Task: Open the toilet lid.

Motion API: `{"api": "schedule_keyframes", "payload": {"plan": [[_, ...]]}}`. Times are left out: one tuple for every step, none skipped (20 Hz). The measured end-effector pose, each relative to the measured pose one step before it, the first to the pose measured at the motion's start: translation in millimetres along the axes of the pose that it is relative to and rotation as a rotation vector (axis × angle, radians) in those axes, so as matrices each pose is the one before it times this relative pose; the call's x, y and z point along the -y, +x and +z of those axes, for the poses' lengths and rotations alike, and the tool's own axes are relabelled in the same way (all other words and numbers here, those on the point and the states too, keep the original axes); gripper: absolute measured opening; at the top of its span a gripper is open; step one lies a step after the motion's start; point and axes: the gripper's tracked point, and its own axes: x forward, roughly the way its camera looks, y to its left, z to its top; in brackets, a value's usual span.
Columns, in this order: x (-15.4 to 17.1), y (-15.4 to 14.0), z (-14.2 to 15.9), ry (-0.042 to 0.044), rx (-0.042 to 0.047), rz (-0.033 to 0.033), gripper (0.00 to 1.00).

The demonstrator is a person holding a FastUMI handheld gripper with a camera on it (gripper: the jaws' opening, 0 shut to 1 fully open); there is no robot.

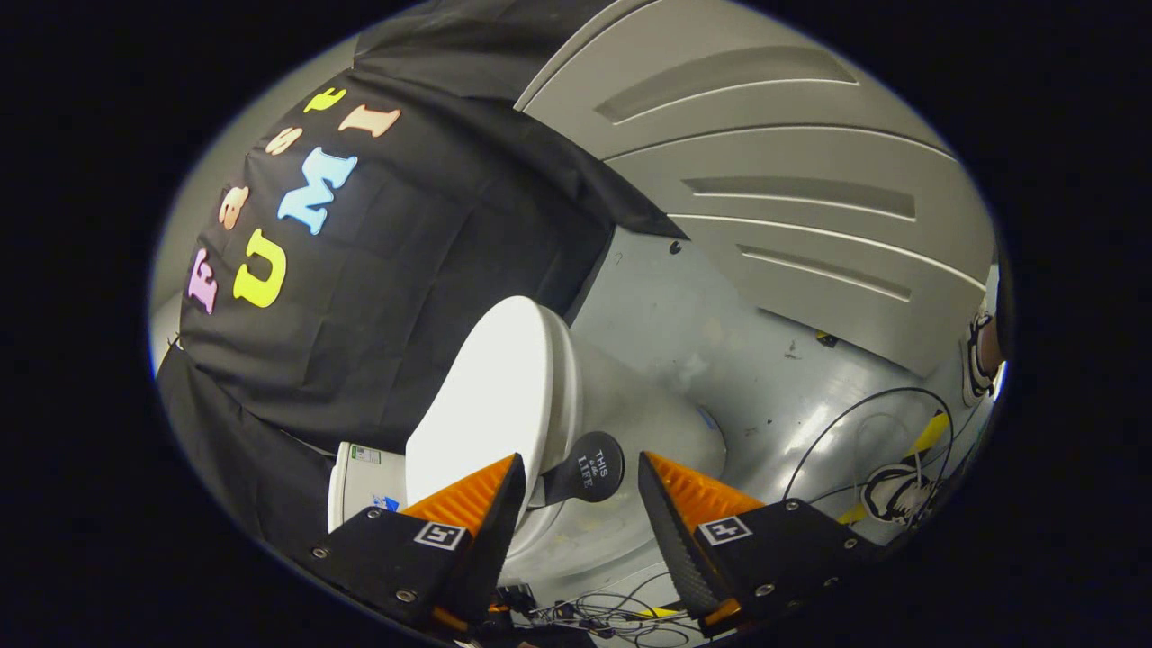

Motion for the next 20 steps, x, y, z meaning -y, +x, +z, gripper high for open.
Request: {"api": "schedule_keyframes", "payload": {"plan": [[0.11,3.32,0.96,0.01273,0.00534,0.01111,0.76],[-0.63,2.33,1.31,0.01040,0.00116,0.01638,0.69],[0.91,2.31,-0.62,0.00388,0.00192,0.00978,0.66],[0.24,3.51,0.64,0.00189,0.00082,0.01350,0.61],[2.39,2.82,0.12,-0.00208,0.00009,0.00304,0.56],[0.59,3.00,0.10,0.00211,0.00086,0.01106,0.49],[1.32,0.87,-0.64,-0.00449,0.00022,0.00552,0.46],[2.76,-0.17,-0.25,-0.00482,-0.00048,0.00061,0.41],[1.82,0.44,-0.03,-0.00095,0.00017,0.00484,0.38],[-0.25,-1.30,2.13,0.00135,0.01161,0.00146,0.29],[0.00,1.45,1.24,-0.00209,0.00976,-0.00209,0.26],[-0.49,-0.19,0.50,-0.00399,0.00688,-0.00515,0.23],[-2.14,-1.51,0.71,-0.00624,0.01003,-0.00141,0.21],[-3.24,-1.39,2.06,-0.01050,0.01052,-0.00014,0.18],[-1.85,-0.10,1.35,-0.00876,0.00721,-0.00037,0.15],[-2.67,-1.66,1.49,-0.00730,0.00697,0.00049,0.10],[-3.65,-1.92,2.14,-0.00980,0.00901,0.00483,0.08],[-2.85,-0.14,0.64,-0.01692,0.00951,-0.00106,0.03],[-0.19,-1.07,-1.87,-0.01994,-0.00440,-0.00982,0.01],[-0.97,-1.29,1.58,-0.01205,0.00016,-0.01015,0.00]]}}
